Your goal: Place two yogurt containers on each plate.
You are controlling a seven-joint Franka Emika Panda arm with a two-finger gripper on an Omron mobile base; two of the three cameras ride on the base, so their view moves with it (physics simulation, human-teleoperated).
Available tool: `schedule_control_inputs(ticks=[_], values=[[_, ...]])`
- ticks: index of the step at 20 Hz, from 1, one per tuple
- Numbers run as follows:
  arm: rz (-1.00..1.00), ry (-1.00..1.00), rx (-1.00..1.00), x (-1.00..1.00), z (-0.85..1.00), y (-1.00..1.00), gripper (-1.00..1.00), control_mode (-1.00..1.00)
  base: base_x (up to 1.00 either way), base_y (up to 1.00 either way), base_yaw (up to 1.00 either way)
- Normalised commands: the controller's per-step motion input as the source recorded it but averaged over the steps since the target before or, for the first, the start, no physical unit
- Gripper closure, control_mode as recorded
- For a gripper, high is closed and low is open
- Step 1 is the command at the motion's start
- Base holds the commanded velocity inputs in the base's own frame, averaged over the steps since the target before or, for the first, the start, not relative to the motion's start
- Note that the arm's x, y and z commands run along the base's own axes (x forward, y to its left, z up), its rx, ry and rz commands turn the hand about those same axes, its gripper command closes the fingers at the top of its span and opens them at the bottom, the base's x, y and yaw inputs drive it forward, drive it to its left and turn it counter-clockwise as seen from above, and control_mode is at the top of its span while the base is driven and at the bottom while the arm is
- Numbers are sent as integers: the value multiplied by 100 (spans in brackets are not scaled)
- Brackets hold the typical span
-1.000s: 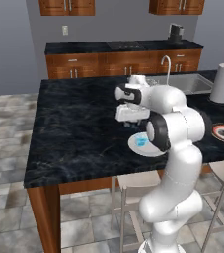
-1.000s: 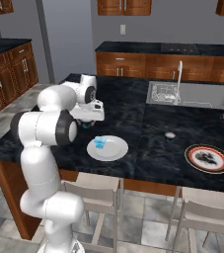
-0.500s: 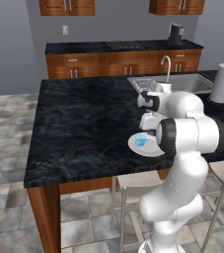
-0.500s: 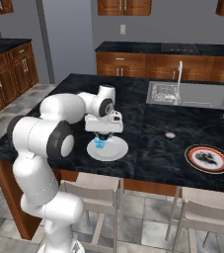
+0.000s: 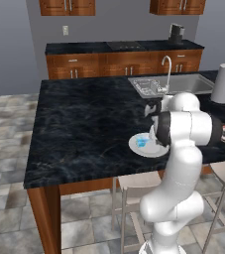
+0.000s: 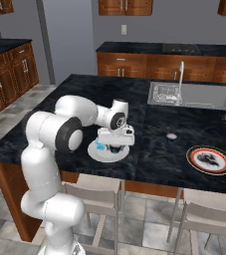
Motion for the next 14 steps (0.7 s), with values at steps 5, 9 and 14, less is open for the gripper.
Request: schedule_control_inputs(ticks=[5, 9, 14], values=[[10, 2, 11, 38, -41, -4, 100, -100, 0, 0, 0], [9, 0, 10, 37, -32, 0, 100, -100, 0, 0, 0], [10, 0, 4, 12, -21, 0, 100, -100, 0, 0, 0]])
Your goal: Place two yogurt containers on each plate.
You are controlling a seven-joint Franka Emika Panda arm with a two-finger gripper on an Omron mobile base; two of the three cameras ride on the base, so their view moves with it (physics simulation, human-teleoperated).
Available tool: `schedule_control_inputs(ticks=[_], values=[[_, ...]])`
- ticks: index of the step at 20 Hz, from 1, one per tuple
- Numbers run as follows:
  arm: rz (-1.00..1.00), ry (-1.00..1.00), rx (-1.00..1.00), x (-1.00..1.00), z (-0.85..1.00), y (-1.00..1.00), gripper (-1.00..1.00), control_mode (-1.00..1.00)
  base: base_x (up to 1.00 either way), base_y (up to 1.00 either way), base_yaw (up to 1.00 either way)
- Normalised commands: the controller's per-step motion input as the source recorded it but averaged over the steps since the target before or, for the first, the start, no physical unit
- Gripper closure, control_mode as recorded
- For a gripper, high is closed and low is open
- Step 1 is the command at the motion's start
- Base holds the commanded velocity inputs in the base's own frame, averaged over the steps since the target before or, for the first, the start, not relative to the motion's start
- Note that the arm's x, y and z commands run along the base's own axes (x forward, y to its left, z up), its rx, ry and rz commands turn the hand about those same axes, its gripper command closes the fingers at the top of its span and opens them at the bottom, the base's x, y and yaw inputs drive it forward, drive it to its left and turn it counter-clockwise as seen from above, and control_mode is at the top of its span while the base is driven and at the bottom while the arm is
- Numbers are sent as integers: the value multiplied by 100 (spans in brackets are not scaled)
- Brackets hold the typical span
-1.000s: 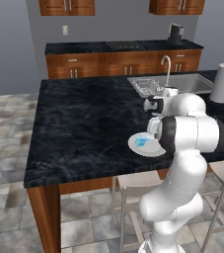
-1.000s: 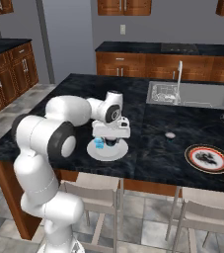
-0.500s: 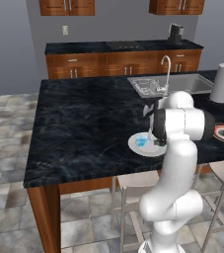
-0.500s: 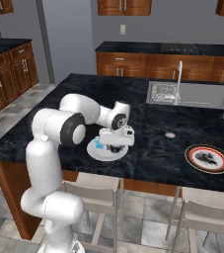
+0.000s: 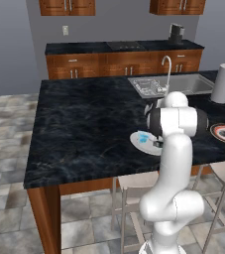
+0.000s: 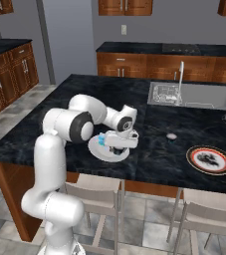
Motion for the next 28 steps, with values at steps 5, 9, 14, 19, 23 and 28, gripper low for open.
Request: schedule_control_inputs(ticks=[5, 9, 14, 19, 23, 28], values=[[7, 0, 0, -6, -2, 0, -100, -100, 0, 0, 0], [1, 0, 0, -12, 6, 2, -100, -100, 0, 0, 0], [0, -1, 0, -23, 12, 6, -100, -100, 0, 0, 0], [0, -9, 0, -24, 24, 11, -100, -100, 0, 0, 0], [0, -27, -3, -27, 46, 0, -100, -100, 0, 0, 0], [0, -26, -8, -25, 50, 0, -100, -100, 0, 0, 0]])
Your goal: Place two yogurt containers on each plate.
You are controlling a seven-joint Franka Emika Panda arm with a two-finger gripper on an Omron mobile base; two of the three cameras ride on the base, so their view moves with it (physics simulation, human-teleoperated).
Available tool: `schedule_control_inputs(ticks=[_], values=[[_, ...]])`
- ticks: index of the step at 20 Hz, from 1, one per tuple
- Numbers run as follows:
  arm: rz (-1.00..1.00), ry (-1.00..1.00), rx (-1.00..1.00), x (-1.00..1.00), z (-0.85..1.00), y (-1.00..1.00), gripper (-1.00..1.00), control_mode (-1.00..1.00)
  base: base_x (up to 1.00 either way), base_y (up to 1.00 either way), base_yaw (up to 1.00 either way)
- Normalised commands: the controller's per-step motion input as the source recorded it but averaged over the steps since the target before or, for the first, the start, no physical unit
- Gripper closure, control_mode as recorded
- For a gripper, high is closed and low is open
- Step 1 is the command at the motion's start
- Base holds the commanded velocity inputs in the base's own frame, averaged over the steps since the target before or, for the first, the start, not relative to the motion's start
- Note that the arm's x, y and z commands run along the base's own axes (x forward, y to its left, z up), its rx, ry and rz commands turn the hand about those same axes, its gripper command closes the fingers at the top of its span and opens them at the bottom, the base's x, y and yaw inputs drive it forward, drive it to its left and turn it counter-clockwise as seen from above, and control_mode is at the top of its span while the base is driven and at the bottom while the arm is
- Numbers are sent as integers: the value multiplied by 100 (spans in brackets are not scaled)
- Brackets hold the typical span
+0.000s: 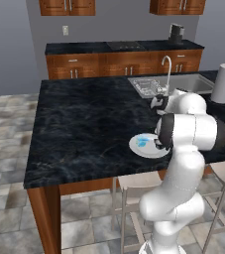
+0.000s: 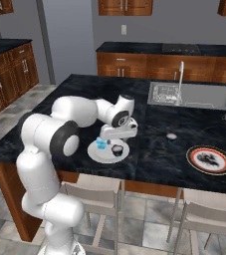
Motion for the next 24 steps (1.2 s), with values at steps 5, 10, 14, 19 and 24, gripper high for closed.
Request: schedule_control_inputs(ticks=[5, 10, 14, 19, 24], values=[[-7, -3, -8, -39, 48, 0, -100, -100, 0, 0, 0], [-23, 19, 1, -44, 37, 1, -100, -100, 0, 0, 0], [-18, 8, 7, -54, 45, 0, -100, -100, 0, 0, 0], [-1, 3, -1, -21, 5, 1, -100, -100, 0, 0, 0], [0, 0, 0, 0, 0, 0, -100, 100, 8, -28, -3]])
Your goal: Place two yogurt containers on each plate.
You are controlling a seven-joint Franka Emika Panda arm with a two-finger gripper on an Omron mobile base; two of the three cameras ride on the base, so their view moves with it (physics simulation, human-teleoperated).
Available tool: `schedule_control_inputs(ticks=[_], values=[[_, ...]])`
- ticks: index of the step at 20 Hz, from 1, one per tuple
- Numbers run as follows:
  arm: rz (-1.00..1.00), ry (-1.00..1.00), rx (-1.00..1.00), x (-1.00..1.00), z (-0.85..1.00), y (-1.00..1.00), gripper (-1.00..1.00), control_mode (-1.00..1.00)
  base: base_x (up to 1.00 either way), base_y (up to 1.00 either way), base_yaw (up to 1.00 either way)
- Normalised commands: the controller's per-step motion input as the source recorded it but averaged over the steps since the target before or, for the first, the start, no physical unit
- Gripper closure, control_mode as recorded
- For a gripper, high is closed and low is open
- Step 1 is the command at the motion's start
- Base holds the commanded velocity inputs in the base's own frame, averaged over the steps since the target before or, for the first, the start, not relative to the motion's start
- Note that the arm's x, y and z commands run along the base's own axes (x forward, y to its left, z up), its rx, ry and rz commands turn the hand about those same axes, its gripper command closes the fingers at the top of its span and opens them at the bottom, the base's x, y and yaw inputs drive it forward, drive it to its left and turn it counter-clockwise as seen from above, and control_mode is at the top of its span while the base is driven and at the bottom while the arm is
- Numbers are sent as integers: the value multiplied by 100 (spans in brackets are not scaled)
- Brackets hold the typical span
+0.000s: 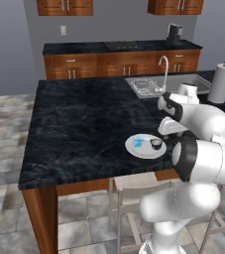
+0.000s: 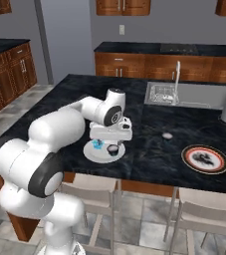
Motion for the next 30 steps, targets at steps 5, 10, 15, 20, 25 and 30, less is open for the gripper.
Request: schedule_control_inputs(ticks=[5, 10, 15, 20, 25, 30], values=[[0, 0, 0, 0, 0, 0, -100, 100, 18, -96, 0], [0, 0, 0, 0, 0, 0, -100, 100, 28, -100, 0], [0, 0, 0, 0, 0, 0, -100, 100, 36, -98, 0], [0, 0, 0, 0, 0, 0, -100, 100, 55, -80, 0], [0, 0, 0, 0, 0, 0, -100, 100, 52, -13, 0], [0, 0, 0, 42, -11, 1, -100, -100, 0, 0, 0]])
